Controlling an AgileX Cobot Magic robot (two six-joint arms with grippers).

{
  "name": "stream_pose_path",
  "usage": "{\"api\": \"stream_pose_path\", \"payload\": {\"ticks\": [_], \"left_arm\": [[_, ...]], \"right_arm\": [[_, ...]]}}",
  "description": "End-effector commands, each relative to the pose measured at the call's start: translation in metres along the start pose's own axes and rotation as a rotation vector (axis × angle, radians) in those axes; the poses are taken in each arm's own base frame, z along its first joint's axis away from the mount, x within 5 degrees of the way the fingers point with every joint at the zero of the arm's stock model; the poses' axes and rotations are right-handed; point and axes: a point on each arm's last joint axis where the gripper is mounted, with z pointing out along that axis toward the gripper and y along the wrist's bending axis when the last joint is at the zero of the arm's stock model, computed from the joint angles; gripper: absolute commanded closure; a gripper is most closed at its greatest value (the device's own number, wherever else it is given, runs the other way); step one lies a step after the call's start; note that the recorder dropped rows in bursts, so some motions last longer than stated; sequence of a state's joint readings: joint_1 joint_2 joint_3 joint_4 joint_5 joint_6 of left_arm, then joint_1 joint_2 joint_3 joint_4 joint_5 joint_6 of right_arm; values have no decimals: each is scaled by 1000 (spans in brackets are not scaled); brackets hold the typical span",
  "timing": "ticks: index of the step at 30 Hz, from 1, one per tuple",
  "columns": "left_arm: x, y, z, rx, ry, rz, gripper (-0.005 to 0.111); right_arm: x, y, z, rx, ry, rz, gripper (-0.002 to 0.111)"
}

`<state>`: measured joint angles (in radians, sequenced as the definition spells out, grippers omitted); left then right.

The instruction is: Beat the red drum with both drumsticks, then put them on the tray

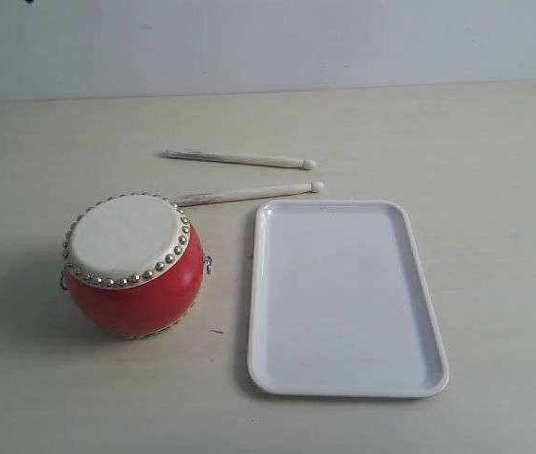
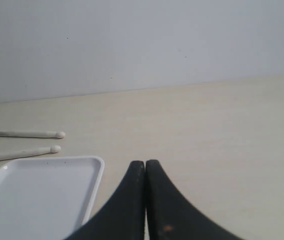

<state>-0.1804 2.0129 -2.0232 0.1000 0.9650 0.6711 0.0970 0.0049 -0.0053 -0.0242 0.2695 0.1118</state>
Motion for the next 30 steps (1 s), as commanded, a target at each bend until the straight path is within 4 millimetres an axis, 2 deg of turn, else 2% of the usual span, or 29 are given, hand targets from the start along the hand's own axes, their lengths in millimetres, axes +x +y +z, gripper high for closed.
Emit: {"api": "stream_pose_path", "payload": {"ticks": [1, 10, 18, 30], "left_arm": [[-19, -31, 16, 152, -52, 267, 107], [-30, -85, 69, 304, -34, 471, 107], [-27, -123, 103, 487, 61, 621, 107], [-39, -132, 135, 463, 0, 668, 107]], "right_arm": [[1, 0, 0, 3, -5, -3, 108], [1, 0, 0, 3, -5, -3, 108], [1, 0, 0, 3, -5, -3, 108], [1, 0, 0, 3, -5, -3, 108]]}}
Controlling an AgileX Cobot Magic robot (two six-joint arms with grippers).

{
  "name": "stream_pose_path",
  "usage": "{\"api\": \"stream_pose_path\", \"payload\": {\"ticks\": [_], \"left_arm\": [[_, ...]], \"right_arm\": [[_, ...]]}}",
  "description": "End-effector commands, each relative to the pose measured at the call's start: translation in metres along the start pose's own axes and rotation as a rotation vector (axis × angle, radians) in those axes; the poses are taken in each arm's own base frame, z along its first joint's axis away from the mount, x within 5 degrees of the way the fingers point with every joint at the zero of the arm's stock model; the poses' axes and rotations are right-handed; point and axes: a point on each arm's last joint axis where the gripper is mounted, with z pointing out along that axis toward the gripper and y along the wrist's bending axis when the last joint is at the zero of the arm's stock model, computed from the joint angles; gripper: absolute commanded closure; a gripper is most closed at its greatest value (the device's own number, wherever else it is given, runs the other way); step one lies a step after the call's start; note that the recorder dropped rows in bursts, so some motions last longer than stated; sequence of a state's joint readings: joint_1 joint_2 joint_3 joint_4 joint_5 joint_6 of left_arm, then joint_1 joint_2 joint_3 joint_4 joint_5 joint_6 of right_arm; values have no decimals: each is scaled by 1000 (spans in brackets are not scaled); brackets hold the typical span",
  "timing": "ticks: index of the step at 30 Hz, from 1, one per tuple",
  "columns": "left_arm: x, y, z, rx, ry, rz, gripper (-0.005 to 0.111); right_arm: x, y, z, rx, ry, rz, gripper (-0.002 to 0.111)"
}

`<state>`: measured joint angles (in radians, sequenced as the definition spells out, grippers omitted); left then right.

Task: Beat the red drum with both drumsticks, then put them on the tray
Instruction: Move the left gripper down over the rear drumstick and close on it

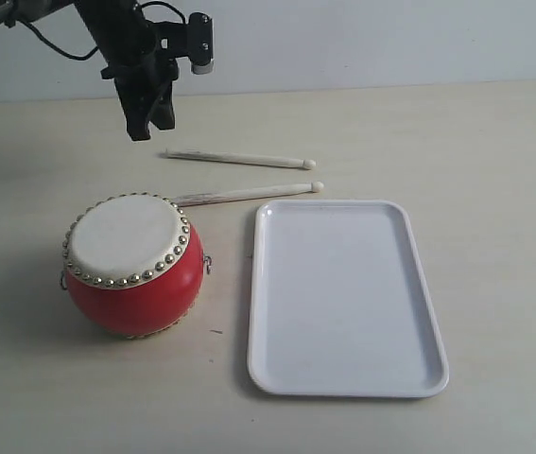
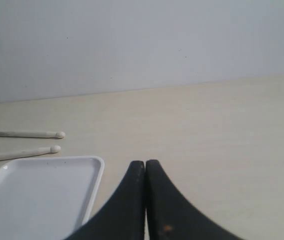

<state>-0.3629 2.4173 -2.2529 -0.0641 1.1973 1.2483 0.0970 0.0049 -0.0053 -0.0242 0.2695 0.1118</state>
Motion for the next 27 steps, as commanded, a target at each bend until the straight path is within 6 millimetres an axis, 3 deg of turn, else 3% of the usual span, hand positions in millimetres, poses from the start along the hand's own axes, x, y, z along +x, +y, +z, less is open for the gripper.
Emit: {"api": "stream_pose_path", "payload": {"ticks": [1, 10, 19, 27], "left_arm": [[-7, 5, 11, -40, -35, 29, 107], [-8, 15, 40, -155, -65, 38, 106], [-21, 6, 62, -139, -49, 89, 79], [-27, 0, 66, -111, -38, 109, 78]], "right_arm": [[1, 0, 0, 3, -5, -3, 108], [1, 0, 0, 3, -5, -3, 108], [1, 0, 0, 3, -5, -3, 108], [1, 0, 0, 3, -5, -3, 108]]}}
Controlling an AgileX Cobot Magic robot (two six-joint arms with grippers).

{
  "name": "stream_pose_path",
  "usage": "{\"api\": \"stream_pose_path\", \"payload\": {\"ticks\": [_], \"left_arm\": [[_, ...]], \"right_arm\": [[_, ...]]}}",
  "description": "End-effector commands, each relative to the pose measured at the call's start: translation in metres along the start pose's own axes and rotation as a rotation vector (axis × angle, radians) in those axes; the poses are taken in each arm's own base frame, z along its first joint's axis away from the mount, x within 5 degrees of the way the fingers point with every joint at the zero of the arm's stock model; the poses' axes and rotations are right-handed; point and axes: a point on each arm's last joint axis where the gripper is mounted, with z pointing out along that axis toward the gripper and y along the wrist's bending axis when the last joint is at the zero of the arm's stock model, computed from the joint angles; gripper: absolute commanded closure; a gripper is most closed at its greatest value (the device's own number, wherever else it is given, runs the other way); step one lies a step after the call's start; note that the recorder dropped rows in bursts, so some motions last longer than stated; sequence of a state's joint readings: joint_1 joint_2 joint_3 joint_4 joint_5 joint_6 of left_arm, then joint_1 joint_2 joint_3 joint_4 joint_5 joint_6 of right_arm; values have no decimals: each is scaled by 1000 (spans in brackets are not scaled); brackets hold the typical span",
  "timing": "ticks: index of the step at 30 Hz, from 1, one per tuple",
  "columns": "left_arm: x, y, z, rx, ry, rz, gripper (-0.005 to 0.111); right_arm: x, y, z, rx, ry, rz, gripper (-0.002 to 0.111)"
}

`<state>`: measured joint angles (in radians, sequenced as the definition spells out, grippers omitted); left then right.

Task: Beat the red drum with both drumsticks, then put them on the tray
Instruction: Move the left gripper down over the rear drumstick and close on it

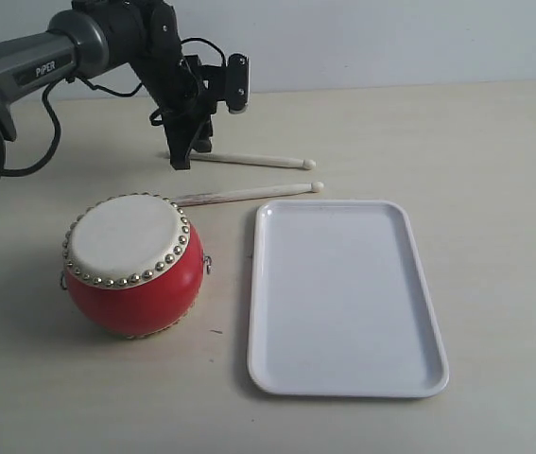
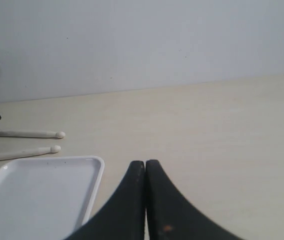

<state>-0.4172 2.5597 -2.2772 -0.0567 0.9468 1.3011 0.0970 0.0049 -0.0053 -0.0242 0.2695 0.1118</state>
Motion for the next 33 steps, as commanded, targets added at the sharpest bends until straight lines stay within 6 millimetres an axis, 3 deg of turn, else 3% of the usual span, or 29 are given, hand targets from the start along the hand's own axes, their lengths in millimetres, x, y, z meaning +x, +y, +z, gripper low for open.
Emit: {"api": "stream_pose_path", "payload": {"ticks": [1, 9, 25, 33], "left_arm": [[0, -1, -2, 14, 11, 9, 78], [1, 0, -2, 2, 23, 13, 60], [9, 5, -1, -29, 53, 5, 60], [11, 0, 14, -18, 58, 4, 60]], "right_arm": [[1, 0, 0, 3, -5, -3, 108], [1, 0, 0, 3, -5, -3, 108], [1, 0, 0, 3, -5, -3, 108], [1, 0, 0, 3, -5, -3, 108]]}}
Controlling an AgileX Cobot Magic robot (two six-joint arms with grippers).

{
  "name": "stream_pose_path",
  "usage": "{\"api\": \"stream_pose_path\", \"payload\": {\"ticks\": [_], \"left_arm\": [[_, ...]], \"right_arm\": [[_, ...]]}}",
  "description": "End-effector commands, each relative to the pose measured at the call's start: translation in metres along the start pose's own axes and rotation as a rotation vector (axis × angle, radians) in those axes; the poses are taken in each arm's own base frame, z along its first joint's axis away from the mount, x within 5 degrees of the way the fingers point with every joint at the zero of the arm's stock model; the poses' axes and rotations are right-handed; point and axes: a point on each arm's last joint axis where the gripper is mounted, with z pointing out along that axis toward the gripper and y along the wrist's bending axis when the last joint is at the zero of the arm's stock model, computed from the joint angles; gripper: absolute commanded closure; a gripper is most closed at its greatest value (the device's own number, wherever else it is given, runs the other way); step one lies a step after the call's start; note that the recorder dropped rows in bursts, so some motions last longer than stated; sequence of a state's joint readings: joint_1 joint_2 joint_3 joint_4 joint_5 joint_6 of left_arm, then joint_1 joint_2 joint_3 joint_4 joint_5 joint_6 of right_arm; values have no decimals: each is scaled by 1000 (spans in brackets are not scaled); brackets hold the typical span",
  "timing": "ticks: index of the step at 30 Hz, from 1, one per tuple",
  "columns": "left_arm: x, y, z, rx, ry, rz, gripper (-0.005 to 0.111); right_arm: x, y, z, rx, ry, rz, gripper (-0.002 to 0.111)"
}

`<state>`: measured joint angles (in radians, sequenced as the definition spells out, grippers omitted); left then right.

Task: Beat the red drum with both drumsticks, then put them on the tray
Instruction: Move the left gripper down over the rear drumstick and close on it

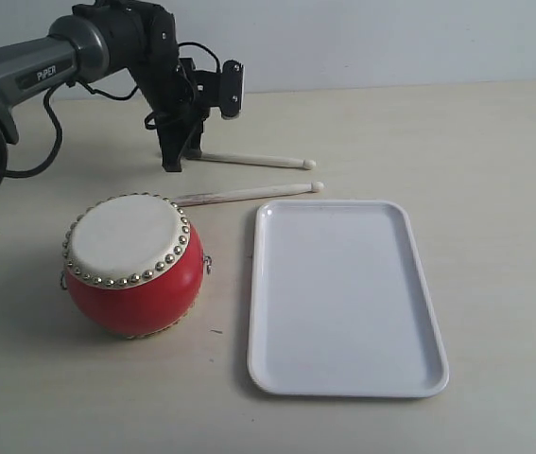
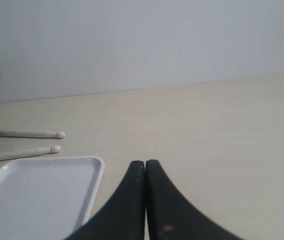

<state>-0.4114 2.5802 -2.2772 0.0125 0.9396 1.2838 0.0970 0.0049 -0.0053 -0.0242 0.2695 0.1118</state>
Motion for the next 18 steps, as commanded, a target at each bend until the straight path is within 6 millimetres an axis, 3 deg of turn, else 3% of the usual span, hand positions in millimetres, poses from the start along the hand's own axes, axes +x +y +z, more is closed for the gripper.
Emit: {"api": "stream_pose_path", "payload": {"ticks": [1, 18], "left_arm": [[1, 2, 4, -26, -5, -18, 60], [6, 5, 5, -47, -3, -36, 60]], "right_arm": [[1, 0, 0, 3, -5, -3, 108], [1, 0, 0, 3, -5, -3, 108]]}}
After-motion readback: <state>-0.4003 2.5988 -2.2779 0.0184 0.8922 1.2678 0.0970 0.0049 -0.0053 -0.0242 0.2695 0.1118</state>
